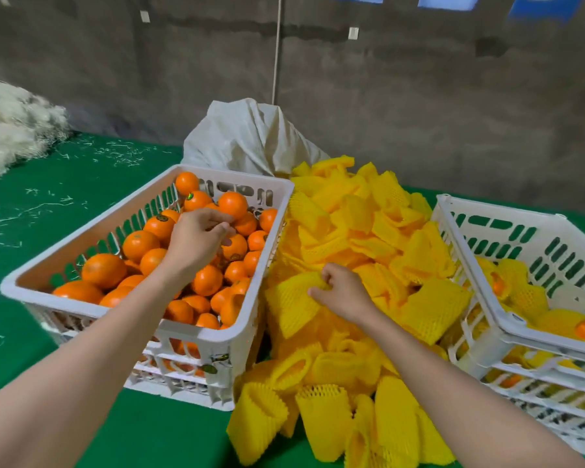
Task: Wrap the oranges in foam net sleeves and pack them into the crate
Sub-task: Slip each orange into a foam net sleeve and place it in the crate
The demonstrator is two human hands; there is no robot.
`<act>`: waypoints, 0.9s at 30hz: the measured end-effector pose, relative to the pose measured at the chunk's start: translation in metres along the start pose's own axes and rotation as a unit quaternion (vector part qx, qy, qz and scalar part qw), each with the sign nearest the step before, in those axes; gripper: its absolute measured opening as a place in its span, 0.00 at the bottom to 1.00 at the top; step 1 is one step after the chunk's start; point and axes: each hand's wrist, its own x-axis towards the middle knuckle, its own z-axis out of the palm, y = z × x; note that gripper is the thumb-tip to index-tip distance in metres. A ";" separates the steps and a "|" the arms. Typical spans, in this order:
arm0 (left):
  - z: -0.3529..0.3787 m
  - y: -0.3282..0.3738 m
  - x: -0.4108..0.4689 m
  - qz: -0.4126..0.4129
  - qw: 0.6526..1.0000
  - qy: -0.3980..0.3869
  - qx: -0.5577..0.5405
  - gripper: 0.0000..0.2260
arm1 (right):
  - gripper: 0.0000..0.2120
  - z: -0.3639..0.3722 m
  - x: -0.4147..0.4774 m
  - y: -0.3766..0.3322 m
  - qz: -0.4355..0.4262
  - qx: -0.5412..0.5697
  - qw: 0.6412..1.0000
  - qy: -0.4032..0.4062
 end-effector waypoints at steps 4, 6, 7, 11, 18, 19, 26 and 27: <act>-0.012 -0.022 0.024 -0.034 0.998 -0.013 0.042 0.08 | 0.11 -0.019 0.003 -0.009 -0.024 0.072 0.996 0.048; -0.022 -0.035 0.039 -0.046 0.983 -0.042 0.172 0.12 | 0.13 -0.025 0.003 -0.015 -0.037 0.090 0.993 0.067; -0.030 -0.041 0.045 -0.054 0.958 -0.080 0.269 0.13 | 0.15 -0.028 0.003 -0.019 -0.045 0.088 0.992 0.079; -0.047 -0.066 0.045 -0.109 0.825 -0.212 0.513 0.21 | 0.14 -0.033 0.003 -0.034 -0.067 0.070 0.990 0.105; -0.044 -0.086 0.038 -0.123 0.817 -0.199 0.527 0.20 | 0.10 -0.028 0.013 -0.060 -0.075 0.119 0.980 0.144; -0.047 -0.086 0.039 -0.115 0.821 -0.192 0.526 0.19 | 0.09 -0.027 0.014 -0.064 -0.075 0.132 0.978 0.140; -0.056 -0.070 0.037 -0.087 0.987 -0.128 0.039 0.21 | 0.15 -0.024 0.012 -0.078 -0.075 0.239 0.966 0.062; -0.054 -0.061 0.032 -0.099 0.982 -0.149 -0.065 0.21 | 0.14 -0.024 0.012 -0.080 -0.066 0.259 0.962 0.049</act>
